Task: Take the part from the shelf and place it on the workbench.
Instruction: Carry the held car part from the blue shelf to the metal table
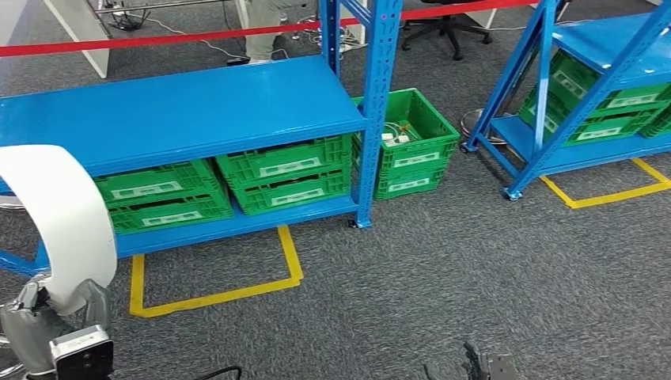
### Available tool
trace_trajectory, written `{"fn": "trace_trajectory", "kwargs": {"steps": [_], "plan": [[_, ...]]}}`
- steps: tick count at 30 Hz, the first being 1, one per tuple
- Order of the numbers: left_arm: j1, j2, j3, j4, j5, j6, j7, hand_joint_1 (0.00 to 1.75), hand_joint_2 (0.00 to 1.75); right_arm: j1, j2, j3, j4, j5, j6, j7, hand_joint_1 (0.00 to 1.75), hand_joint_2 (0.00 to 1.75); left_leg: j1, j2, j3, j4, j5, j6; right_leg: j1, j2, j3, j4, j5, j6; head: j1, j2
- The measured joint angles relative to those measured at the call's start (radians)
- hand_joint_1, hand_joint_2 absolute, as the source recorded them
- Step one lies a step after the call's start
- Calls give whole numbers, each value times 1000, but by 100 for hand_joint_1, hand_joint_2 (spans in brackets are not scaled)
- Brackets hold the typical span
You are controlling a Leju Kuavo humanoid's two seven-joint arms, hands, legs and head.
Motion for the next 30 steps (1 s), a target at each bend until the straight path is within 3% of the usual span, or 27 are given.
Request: {"fn": "trace_trajectory", "kwargs": {"steps": [1, 2, 5, 6, 7, 8, 10, 11, 13, 14, 16, 17, 18, 20, 21, 22, 23, 24, 25, 26, 28, 29, 30], "plan": [[0, 0, 0, 0, 0, 0, 0, 175, 175, 2, 0, 0, 0, 0, 0, 0, 0, 175, 1, -7, -5, 4, -7, -6, -2, 5, -9, -2, 9, -7, 1, 0], [1, 0, 0, 0, 0, 0, 0, 175, 175, 3, 1, -1, 0, 0, 0, 1, 0, 175, 4, -24, -11, 20, -34, -13, -6, 8, -20, -4, 21, -16, 2, 0], [5, 2, 1, 1, -1, 1, 0, 175, 175, 3, 2, -2, -1, 0, 2, 1, 0, 175, 18, -80, -40, 171, -183, -37, -11, 19, -59, 0, 60, -31, 1, 0], [6, 3, 1, 1, -1, 1, 0, 175, 175, 3, 3, -2, -1, 1, 2, 1, 0, 175, 24, -85, -45, 229, -209, -43, -12, 22, -74, 4, 71, -30, 1, 0], [7, 3, 1, 1, -1, 1, 0, 175, 175, 4, 3, -2, -1, 2, 3, 1, 0, 175, 28, -86, -42, 267, -208, -49, -12, 25, -91, 11, 81, -28, 1, 0], [7, 3, 2, 2, -1, 2, 0, 175, 175, 5, 3, -2, -1, 2, 3, 2, 0, 175, 33, -86, -25, 272, -184, -54, -14, 26, -110, 19, 90, -25, 1, 0], [8, 3, 2, 2, -1, 2, -1, 175, 175, 5, 3, -2, -1, 3, 4, 2, 0, 175, 44, -88, 50, 186, -126, -65, -19, 30, -149, 41, 103, -14, 1, 0], [8, 3, 2, 2, -1, 3, -1, 175, 175, 5, 3, -2, -2, 3, 4, 2, 0, 175, 47, -93, 99, 113, -118, -70, -21, 32, -166, 54, 107, -8, 0, 0], [9, 3, 2, 2, -1, 3, -3, 175, 175, 3, 3, -2, -2, 3, 3, 1, 0, 175, 46, -103, 164, 5, -137, -63, -22, 37, -188, 70, 121, 5, 0, 0], [9, 3, 3, 3, -1, 3, -4, 175, 175, 2, 3, -2, -3, 3, 2, 1, 0, 175, 42, -107, 172, -15, -146, -54, -23, 39, -195, 73, 129, 12, 0, 0], [8, 3, 5, 4, -1, 3, -6, 175, 175, 3, 4, -2, -3, 3, 2, 1, 0, 175, 38, -102, 153, -17, -137, -32, -26, 42, -208, 78, 136, 27, 1, 0], [7, 2, 6, 5, -1, 3, -7, 175, 175, 4, 4, -2, -3, 2, 2, 1, 0, 175, 37, -99, 140, -16, -127, -21, -28, 42, -217, 92, 114, 32, 3, 0], [7, 2, 7, 5, -1, 1, -8, 175, 175, 5, 4, -2, -3, 3, 1, 1, 0, 175, 35, -95, 126, -18, -115, -9, -29, 42, -230, 123, 73, 34, 6, 0], [6, 0, 10, 6, -2, -2, -8, 175, 175, 4, 4, -2, -3, 5, 0, 1, 0, 175, 28, -90, 98, -17, -90, 5, -28, 42, -255, 233, -35, 32, 12, 0], [6, 0, 11, 7, -2, -5, -8, 175, 175, 4, 4, -2, -3, 6, 0, 1, 0, 175, 23, -88, 83, -17, -77, 10, -28, 42, -262, 295, -67, 31, 13, 0], [6, 0, 12, 8, -3, -6, -8, 175, 175, 3, 4, -1, -3, 6, -1, 1, 0, 175, 17, -86, 66, -16, -64, 12, -27, 42, -260, 343, -71, 28, 13, 0], [6, 0, 13, 8, -3, -8, -8, 175, 175, 3, 4, -1, -3, 6, -1, 1, 0, 175, 12, -84, 49, -16, -51, 13, -26, 42, -248, 367, -49, 25, 13, 0], [6, 0, 14, 9, -3, -8, -8, 175, 175, 3, 4, -1, -3, 6, 0, 1, 0, 175, 8, -83, 33, -15, -39, 14, -23, 42, -221, 356, -13, 19, 13, 0], [6, 0, 16, 10, -3, -9, -8, 175, 175, 3, 5, -1, -3, 5, 0, 1, 0, 175, 5, -83, 18, -13, -27, 13, -19, 42, -177, 311, 17, 11, 13, 0], [6, -1, 18, 10, -3, -10, -8, 175, 175, 2, 5, -1, -5, 4, 1, 1, 0, 175, 2, -83, 6, -10, -16, 12, -14, 41, -114, 234, 26, 2, 13, 0], [5, -1, 21, 11, -3, -12, -8, 175, 175, -2, 6, -1, -9, 2, 2, 1, 0, 175, -2, -82, -8, -4, 6, 7, -4, 41, 5, 61, -2, -9, 12, 0], [4, -1, 23, 11, -3, -13, -8, 175, 175, -4, 7, 0, -11, 2, 2, 0, 0, 175, -2, -81, -12, -3, 17, 3, -1, 42, 36, 9, -16, -11, 12, 0], [3, -2, 24, 11, -3, -15, -8, 175, 175, -4, 7, 0, -12, 1, 3, 0, 0, 175, -1, -80, -16, -3, 28, 0, 1, 42, 42, -13, -18, -11, 13, 0]]}}
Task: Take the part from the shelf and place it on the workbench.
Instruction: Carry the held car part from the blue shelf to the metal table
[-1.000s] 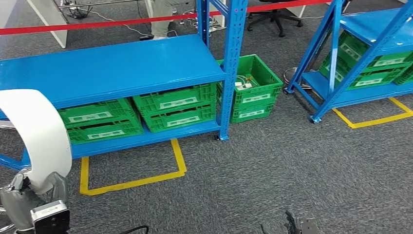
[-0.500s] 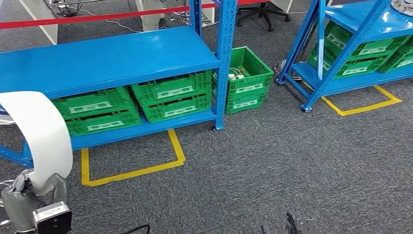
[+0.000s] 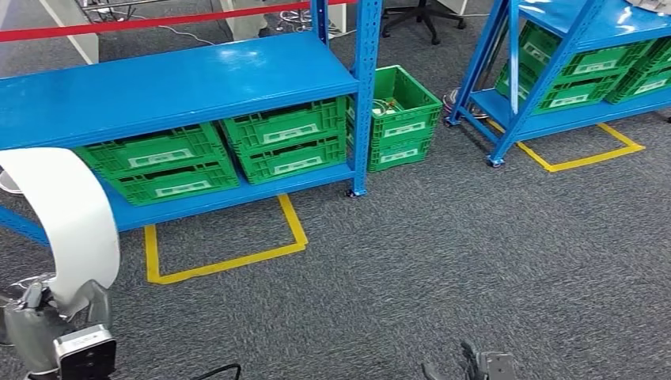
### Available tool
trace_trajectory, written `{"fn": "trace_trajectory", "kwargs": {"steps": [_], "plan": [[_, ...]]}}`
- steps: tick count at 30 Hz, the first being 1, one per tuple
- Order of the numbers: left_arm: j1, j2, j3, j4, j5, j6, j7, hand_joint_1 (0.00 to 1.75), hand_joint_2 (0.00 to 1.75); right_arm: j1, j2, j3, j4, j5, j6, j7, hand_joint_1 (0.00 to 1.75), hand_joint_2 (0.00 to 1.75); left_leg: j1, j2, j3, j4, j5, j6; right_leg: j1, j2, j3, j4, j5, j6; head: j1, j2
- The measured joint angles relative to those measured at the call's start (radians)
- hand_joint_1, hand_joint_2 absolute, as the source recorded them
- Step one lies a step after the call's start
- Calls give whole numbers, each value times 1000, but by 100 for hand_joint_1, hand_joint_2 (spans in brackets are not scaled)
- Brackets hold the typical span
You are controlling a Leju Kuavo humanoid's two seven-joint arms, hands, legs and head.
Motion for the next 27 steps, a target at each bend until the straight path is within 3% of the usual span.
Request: {"fn": "trace_trajectory", "kwargs": {"steps": [1, 2, 3, 5, 6, 7, 9, 11, 13, 15, 17, 18, 21, 22, 23, 24, 25, 26, 27], "plan": [[-1, 0, 1, 0, 0, -2, 0, 175, 175, 0, 1, 0, 0, -1, 1, 0, 0, 175, 2, -1, -6, 0, 3, -5, 0, -2, -10, 2, 9, -3, 0, 0], [-2, 0, 1, 1, -1, -4, 0, 175, 175, 1, 2, 0, 0, -2, 3, 0, 0, 175, 3, -3, -13, 8, -14, -11, -2, -4, -23, 3, 21, -8, 1, 0], [-2, 0, 1, 2, -1, -5, 0, 175, 175, 2, 2, 0, 0, -3, 5, 1, 0, 175, 5, -6, -23, 33, -51, -18, -4, -6, -40, 4, 35, -15, -1, 0], [-3, 0, 2, 4, -1, -8, 1, 175, 175, 2, 4, 0, -1, -3, 8, 1, 0, 175, 11, -9, -42, 136, -166, -31, -6, -9, -76, 10, 60, -24, -4, 0], [-4, 1, 2, 6, -2, -9, 2, 175, 175, 2, 4, 1, -1, -3, 9, 1, 0, 175, 15, -9, -49, 204, -207, -36, -6, -10, -93, 16, 72, -25, -5, 0], [-4, 1, 3, 8, -2, -10, 2, 175, 175, 2, 5, 1, -1, -4, 10, 1, 0, 175, 18, -9, -50, 261, -220, -40, -5, -11, -110, 23, 84, -25, -5, 0], [-5, 2, 3, 12, -3, -13, 3, 175, 175, 2, 5, 1, -1, -5, 10, 1, 0, 175, 23, -9, -22, 299, -174, -44, -6, -13, -153, 42, 106, -22, -6, 0], [-8, 2, 4, 15, -3, -14, 5, 175, 175, 2, 6, 1, -1, -6, 9, 1, 0, 175, 26, -11, 64, 203, -128, -44, -6, -13, -196, 63, 123, -16, -6, 0], [-13, 2, 4, 17, -5, -15, 7, 175, 175, 3, 7, 1, -1, -8, 9, 1, 0, 175, 24, -14, 165, 50, -152, -36, -5, -10, -223, 80, 138, -7, -6, 0], [-18, 2, 4, 19, -6, -16, 8, 175, 175, 2, 7, 1, -1, -11, 9, 1, 0, 175, 20, -15, 201, -22, -174, -25, -5, -10, -236, 86, 157, 5, -5, 0], [-21, 3, 4, 23, -6, -17, 10, 175, 175, 4, 7, 1, -1, -14, 8, 1, 0, 175, 20, -11, 183, -27, -158, -11, -9, -8, -248, 93, 154, 17, -6, 0], [-23, 3, 3, 25, -6, -18, 10, 175, 175, 6, 7, 1, -1, -15, 7, 1, 0, 175, 20, -8, 170, -28, -145, -3, -11, -6, -258, 110, 127, 22, -4, 0], [-27, 3, 2, 31, -7, -19, 12, 175, 175, 8, 7, 1, -1, -17, 4, 1, 0, 175, 18, 3, 122, -28, -103, 11, -14, -2, -302, 266, -19, 31, 0, 0], [-28, 3, 2, 34, -7, -20, 14, 175, 175, 7, 7, 1, -1, -18, 3, 1, 0, 175, 16, 9, 103, -27, -89, 11, -14, -2, -310, 327, -40, 34, 0, 0], [-29, 4, 2, 37, -7, -21, 16, 175, 175, 8, 7, 1, -1, -18, 2, 1, 0, 175, 15, 15, 84, -25, -76, 10, -15, -2, -307, 367, -34, 36, 0, 0], [-31, 4, 1, 39, -7, -23, 18, 175, 175, 8, 7, 1, -1, -19, 2, 1, 0, 175, 15, 23, 64, -22, -63, 8, -17, -3, -292, 377, -5, 38, 0, 0], [-32, 5, 1, 42, -7, -25, 19, 175, 175, 8, 7, 1, -1, -21, 2, 1, 0, 175, 15, 30, 44, -18, -52, 5, -20, -6, -260, 353, 32, 41, -1, 0], [-34, 5, 1, 44, -7, -26, 20, 175, 175, 8, 7, 1, -1, -21, 2, 1, 0, 175, 15, 37, 28, -12, -42, 0, -24, -19, -211, 295, 55, 44, 0, 0], [-36, 6, 1, 46, -7, -28, 21, 175, 175, 6, 8, 1, -1, -23, 2, 1, 0, 175, 13, 43, 14, -4, -34, -6, -26, -37, -147, 212, 55, 48, 1, 0]]}}
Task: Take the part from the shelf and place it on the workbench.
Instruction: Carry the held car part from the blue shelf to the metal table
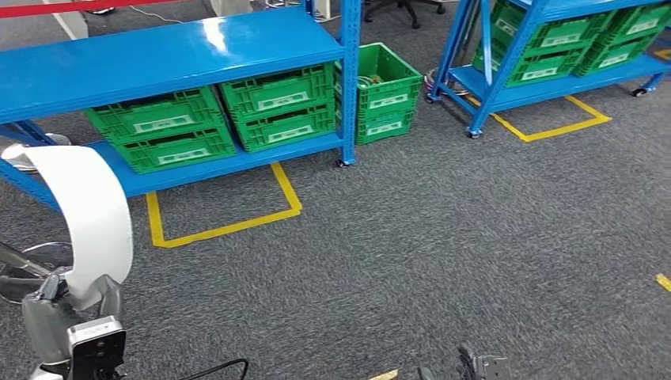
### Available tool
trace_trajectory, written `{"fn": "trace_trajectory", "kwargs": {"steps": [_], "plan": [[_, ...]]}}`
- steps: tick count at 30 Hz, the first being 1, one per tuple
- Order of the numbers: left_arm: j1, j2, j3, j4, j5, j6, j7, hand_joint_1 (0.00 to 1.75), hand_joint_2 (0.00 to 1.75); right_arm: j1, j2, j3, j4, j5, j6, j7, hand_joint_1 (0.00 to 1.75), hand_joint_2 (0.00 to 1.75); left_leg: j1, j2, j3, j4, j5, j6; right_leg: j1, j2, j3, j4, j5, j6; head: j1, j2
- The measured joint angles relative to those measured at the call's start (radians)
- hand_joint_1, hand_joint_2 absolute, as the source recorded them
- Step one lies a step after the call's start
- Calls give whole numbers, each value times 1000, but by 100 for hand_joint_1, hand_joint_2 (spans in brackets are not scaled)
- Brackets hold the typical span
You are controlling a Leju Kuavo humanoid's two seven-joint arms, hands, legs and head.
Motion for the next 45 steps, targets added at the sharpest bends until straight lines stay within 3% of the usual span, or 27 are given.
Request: {"fn": "trace_trajectory", "kwargs": {"steps": [2, 3, 5, 6, 8, 10, 11, 12, 13, 15, 17, 19, 21, 22, 24, 26, 27, 28, 30, 32, 35, 36, 39, 41, 42, 43, 45], "plan": [[-4, 2, -1, 3, -2, -3, 1, 175, 175, -3, 2, 0, -2, -2, 0, -1, 0, 175, -2, 14, -11, 14, 14, -12, 1, -27, 90, -138, -40, -10, -2, 0], [-6, 3, -2, 4, -3, -4, 2, 175, 175, -4, 2, 0, -3, -4, 0, -1, 0, 175, 0, 24, -13, 16, 20, -17, 5, -26, 106, -169, -54, -19, -3, 0], [-10, 5, -5, 8, -6, -5, 3, 175, 175, -1, 2, -1, -3, -7, -1, -1, 0, 175, 6, 32, -15, 20, 22, -29, 9, -11, 92, -172, -45, -42, -4, 0], [-10, 6, -6, 9, -7, -4, 3, 175, 175, 1, 1, -1, -3, -9, -1, -1, 0, 175, 10, 21, -22, 35, 0, -36, 10, -3, 82, -172, -35, -52, -4, 0], [-11, 9, -7, 12, -8, -4, 3, 175, 175, 2, 1, -3, -3, -10, -1, -1, 0, 175, 15, -20, -49, 126, -91, -46, 12, 14, 58, -172, -12, -66, -8, 0], [-11, 12, -7, 15, -8, -4, 3, 175, 175, 3, 1, -3, -4, -11, -1, -1, 0, 175, 14, -44, -79, 258, -172, -46, 18, 34, 37, -170, 10, -72, -11, 0], [-12, 13, -7, 17, -8, -4, 3, 175, 175, 4, 1, -3, -4, -11, -1, -1, 0, 175, 13, -48, -81, 297, -182, -42, 22, 45, 27, -169, 20, -74, -12, 0], [-12, 14, -8, 19, -8, -4, 4, 175, 175, 5, 1, -3, -4, -11, -1, -1, 0, 175, 10, -51, -66, 298, -172, -35, 26, 56, 19, -168, 29, -75, -12, 0], [-13, 15, -8, 21, -8, -4, 4, 175, 175, 6, 1, -3, -4, -11, -1, -1, 0, 175, 5, -56, -32, 259, -147, -26, 29, 67, 12, -167, 36, -76, -11, 0], [-14, 16, -10, 22, -8, -4, 4, 175, 175, 6, 4, -3, -4, -11, -1, -1, 0, 175, -7, -90, 61, 116, -92, -1, 32, 89, 1, -164, 46, -76, -11, 0], [-16, 16, -13, 23, -8, -2, 4, 175, 175, 4, 7, -3, -4, -11, -1, -1, 0, 175, -14, -119, 117, 18, -72, 16, 31, 109, -8, -162, 55, -70, -11, 0], [-21, 18, -18, 23, -8, 0, 4, 175, 175, 6, 9, -3, -4, -15, -1, -1, 0, 175, -14, -113, 126, -11, -70, 22, 28, 128, -19, -162, 66, -59, -13, 0], [-32, 20, -28, 25, -9, 1, 5, 175, 175, 11, 9, -3, -5, -20, -1, -1, 0, 175, -9, -90, 129, -43, -61, 25, 30, 117, -40, -148, 56, -51, -11, 0], [-37, 21, -34, 26, -9, 2, 7, 175, 175, 12, 8, -3, -6, -23, 0, -2, 0, 175, -6, -78, 129, -58, -55, 26, 31, 99, -60, -116, 33, -46, -9, 0], [-43, 26, -44, 33, -9, 2, 12, 175, 175, 14, 8, -5, -9, -30, 1, -1, 0, 175, -3, -55, 122, -66, -47, 25, 25, 61, -117, 6, -38, -35, -6, 0], [-52, 33, -55, 44, -9, 1, 17, 175, 175, 18, 8, -11, -12, -36, 2, -1, 0, 175, -2, -29, 114, -64, -43, 21, 13, 47, -160, 116, -78, -21, -6, 0], [-58, 36, -61, 51, -9, 1, 19, 175, 175, 21, 8, -16, -13, -39, 2, -1, 0, 175, 0, -18, 111, -61, -42, 18, 8, 44, -156, 119, -72, -14, -6, 0], [-66, 39, -68, 58, -9, 1, 22, 175, 175, 26, 8, -21, -15, -41, 2, -1, 0, 175, 3, -7, 108, -56, -42, 14, 2, 37, -130, 80, -48, -6, -6, 0], [-82, 46, -81, 72, -9, -1, 27, 175, 175, 31, 9, -29, -19, -47, 2, -1, 0, 175, 8, 12, 99, -38, -49, 1, -5, 7, -48, -61, 5, 8, -5, 0], [-99, 54, -94, 82, -8, -5, 32, 175, 175, 33, 11, -38, -24, -52, 2, -1, 0, 175, 8, 25, 90, -17, -56, -14, -4, -9, -3, -142, 24, 2, -6, 0], [-115, 65, -116, 99, -8, -16, 38, 175, 175, 40, 12, -52, -27, -55, 2, -1, 0, 175, 10, 36, 83, -3, -59, -29, 0, 11, -14, -136, 26, -28, -10, 0], [-120, 69, -123, 106, -8, -19, 40, 175, 175, 42, 12, -58, -27, -55, 2, -1, 0, 175, 13, 27, 79, 8, -70, -34, 1, 19, -18, -134, 28, -35, -11, 0], [-138, 79, -145, 124, -8, -23, 43, 175, 175, 44, 12, -75, -27, -55, -2, -1, 0, 175, 18, -30, 24, 148, -168, -40, 4, 44, -27, -134, 39, -55, -14, 0], [-146, 87, -160, 138, -8, -23, 47, 175, 175, 46, 12, -87, -27, -54, -7, -1, 0, 175, 17, -45, -27, 276, -222, -35, 12, 65, -35, -134, 45, -63, -14, 0], [-148, 89, -167, 146, -8, -23, 50, 175, 175, 48, 13, -93, -27, -53, -9, -1, 0, 175, 15, -48, -36, 302, -223, -29, 16, 77, -37, -134, 47, -65, -14, 0], [-151, 92, -173, 152, -8, -24, 52, 175, 175, 50, 14, -98, -27, -52, -12, -1, 0, 175, 12, -51, -28, 288, -203, -20, 19, 90, -38, -133, 49, -67, -14, 0], [-161, 97, -185, 162, -8, -25, 53, 175, 175, 54, 18, -109, -27, -51, -16, -1, 0, 175, 1, -80, 31, 165, -129, 0, 22, 115, -39, -134, 53, -67, -13, 0]]}}
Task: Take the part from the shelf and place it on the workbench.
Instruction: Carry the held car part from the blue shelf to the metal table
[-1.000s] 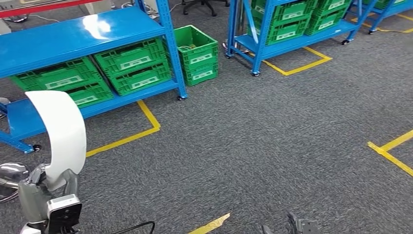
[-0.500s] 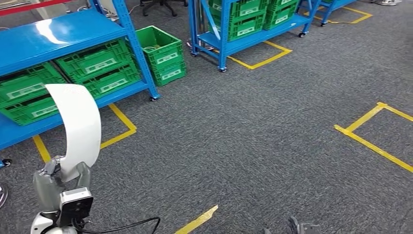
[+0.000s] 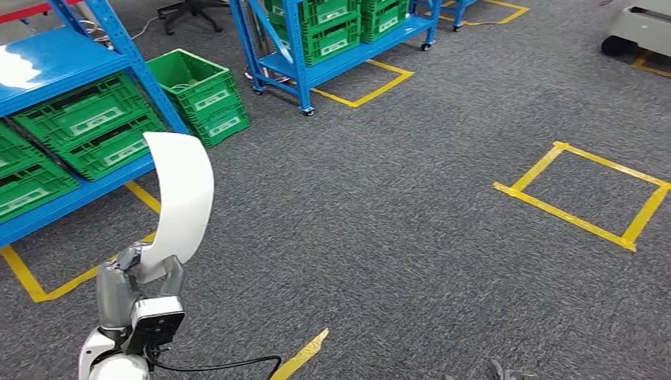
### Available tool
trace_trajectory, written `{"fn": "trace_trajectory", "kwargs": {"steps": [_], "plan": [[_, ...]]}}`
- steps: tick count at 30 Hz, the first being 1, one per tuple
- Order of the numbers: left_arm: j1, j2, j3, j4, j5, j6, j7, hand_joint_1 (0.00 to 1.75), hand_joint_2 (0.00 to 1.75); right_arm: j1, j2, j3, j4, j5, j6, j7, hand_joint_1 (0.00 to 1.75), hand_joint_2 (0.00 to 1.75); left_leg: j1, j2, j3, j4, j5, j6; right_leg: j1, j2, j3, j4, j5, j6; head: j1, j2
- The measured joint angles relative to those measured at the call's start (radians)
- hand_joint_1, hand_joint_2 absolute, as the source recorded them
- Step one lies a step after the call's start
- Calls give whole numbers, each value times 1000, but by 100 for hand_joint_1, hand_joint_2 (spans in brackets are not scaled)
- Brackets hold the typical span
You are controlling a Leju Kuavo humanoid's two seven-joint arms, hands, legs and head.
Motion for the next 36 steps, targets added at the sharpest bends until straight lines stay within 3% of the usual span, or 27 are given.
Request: {"fn": "trace_trajectory", "kwargs": {"steps": [2, 3, 5, 6, 8, 10, 12, 13, 14, 16, 18, 20, 21, 23, 25, 26, 27, 28, 30, 32, 34, 36], "plan": [[-11, 4, -10, 8, 2, -2, 2, 175, 175, -1, 8, -10, 0, 5, -5, 0, 0, 175, -8, -40, 49, -110, 49, 15, -1, 24, -6, 2, 6, 5, 0, 0], [-15, 5, -15, 12, 5, -4, 4, 175, 175, 0, 11, -15, 1, 10, -9, 0, 0, 175, -10, -52, 58, -132, 55, 19, -3, 34, -12, 2, 9, 9, -1, 0], [-26, 8, -26, 22, 16, -11, 8, 175, 175, 2, 16, -25, 6, 25, -16, 1, 0, 175, -9, -37, 62, -152, 55, 21, -6, 51, -23, 2, 15, 20, -3, 0], [-33, 9, -33, 28, 22, -16, 10, 175, 175, 4, 17, -31, 10, 33, -20, 1, 0, 175, -7, -25, 65, -166, 57, 20, -4, 40, -32, 7, 11, 24, -2, 0], [-42, 11, -45, 38, 31, -25, 12, 175, 175, 3, 17, -42, 19, 48, -28, 1, 0, 175, -2, 3, 70, -193, 63, 21, 0, -11, -66, 62, -29, 32, 5, 0], [-45, 13, -52, 52, 39, -32, 15, 175, 175, -2, 17, -48, 27, 62, -34, 1, 0, 175, -3, 31, 66, -195, 67, 23, -3, -58, -122, 186, -95, 42, 10, 0], [-48, 17, -59, 67, 45, -39, 16, 175, 175, -4, 17, -56, 40, 80, -41, 1, 0, 175, -3, 61, 63, -192, 66, 22, -10, -70, -155, 273, -122, 53, 10, 0], [-51, 18, -63, 75, 48, -42, 16, 175, 175, -3, 17, -61, 48, 90, -45, 2, 0, 175, -2, 74, 62, -191, 65, 20, -14, -74, -144, 263, -108, 58, 10, 0], [-55, 19, -67, 83, 52, -45, 16, 175, 175, -3, 17, -65, 57, 98, -50, 2, 0, 175, -1, 86, 62, -188, 64, 18, -17, -81, -113, 213, -80, 63, 10, 0], [-64, 20, -73, 97, 65, -53, 16, 175, 175, -7, 16, -73, 76, 110, -60, 3, 0, 175, 0, 107, 62, -179, 57, 7, -18, -114, -31, 69, -30, 65, 11, 0], [-74, 21, -78, 108, 83, -64, 16, 175, 175, -14, 16, -81, 93, 117, -67, 4, 0, 175, -3, 122, 60, -170, 53, -4, -14, -129, 8, -1, -17, 54, 10, 0], [-82, 22, -84, 118, 94, -72, 15, 175, 175, -17, 16, -89, 108, 120, -70, 4, 0, 175, -3, 134, 60, -166, 53, -11, -11, -112, 6, -1, -14, 38, 9, 0], [-86, 23, -86, 123, 97, -74, 15, 175, 175, -17, 16, -92, 114, 122, -70, 4, 0, 175, -2, 131, 59, -162, 48, -15, -12, -104, 4, -1, -11, 31, 9, 0], [-91, 24, -88, 130, 106, -80, 14, 175, 175, -19, 16, -96, 123, 127, -72, 6, 0, 175, 4, 92, 40, -112, 7, -25, -15, -86, 0, -3, -4, 18, 7, 0], [-93, 28, -88, 141, 116, -88, 13, 175, 175, -25, 16, -102, 129, 135, -73, 10, 0, 175, 9, 45, -13, 16, -66, -31, -15, -64, -6, -3, 1, 8, 4, 0], [-94, 31, -88, 148, 121, -91, 12, 175, 175, -26, 16, -106, 131, 140, -74, 11, 0, 175, 10, 36, -43, 84, -94, -32, -13, -53, -9, -3, 3, 5, 4, 0], [-94, 33, -88, 155, 123, -93, 12, 175, 175, -27, 16, -110, 134, 143, -75, 12, 0, 175, 10, 33, -62, 127, -104, -30, -12, -40, -11, -3, 5, 3, 4, 0], [-95, 34, -88, 161, 125, -94, 12, 175, 175, -27, 16, -114, 136, 146, -75, 13, 0, 175, 10, 31, -64, 134, -94, -27, -10, -28, -13, -2, 7, 3, 4, 0], [-98, 36, -87, 169, 130, -96, 10, 175, 175, -27, 16, -118, 139, 150, -76, 13, 0, 175, 8, 14, -16, 30, -23, -14, -7, -1, -13, -2, 11, 4, 4, 0], [-103, 38, -86, 175, 135, -97, 4, 175, 175, -29, 16, -122, 142, 152, -76, 13, 0, 175, 8, -36, 44, -101, 34, -1, -6, 22, -17, -1, 15, 9, 5, 0], [-105, 39, -85, 180, 138, -98, -1, 175, 175, -31, 16, -126, 143, 155, -77, 13, 0, 175, 7, -63, 63, -152, 41, 5, -10, 42, -29, 1, 23, 20, 3, 0], [-107, 40, -85, 185, 140, -98, -3, 175, 175, -29, 15, -130, 146, 157, -78, 12, 0, 175, 8, -42, 64, -164, 44, 6, -12, 53, -42, 2, 27, 32, 0, 0]]}}
